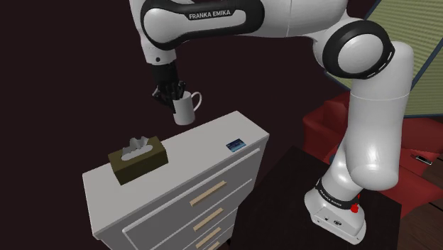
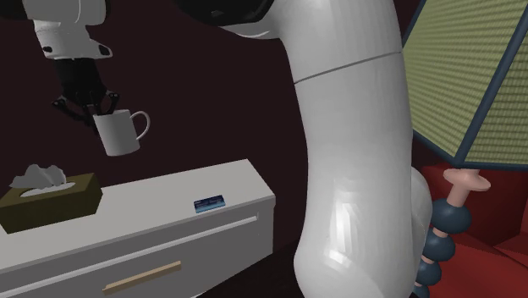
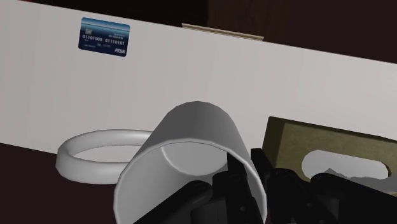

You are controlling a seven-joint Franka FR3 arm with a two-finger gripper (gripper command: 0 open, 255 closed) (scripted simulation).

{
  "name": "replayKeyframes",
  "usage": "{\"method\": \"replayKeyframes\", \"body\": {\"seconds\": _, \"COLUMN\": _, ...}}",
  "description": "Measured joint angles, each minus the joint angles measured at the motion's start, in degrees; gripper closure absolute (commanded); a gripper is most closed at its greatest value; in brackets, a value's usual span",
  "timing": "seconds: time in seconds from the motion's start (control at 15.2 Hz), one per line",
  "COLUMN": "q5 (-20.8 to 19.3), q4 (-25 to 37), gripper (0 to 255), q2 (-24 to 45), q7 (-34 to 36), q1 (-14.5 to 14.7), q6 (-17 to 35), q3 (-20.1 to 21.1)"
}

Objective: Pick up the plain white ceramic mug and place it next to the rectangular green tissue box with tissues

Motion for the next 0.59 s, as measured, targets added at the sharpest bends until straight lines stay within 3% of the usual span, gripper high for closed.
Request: {"method": "replayKeyframes", "body": {"seconds": 0.59, "q5": -0.30, "q4": -5.46, "gripper": 255, "q2": -0.14, "q7": 0.30, "q1": -0.12, "q6": 6.36, "q3": -0.05}}
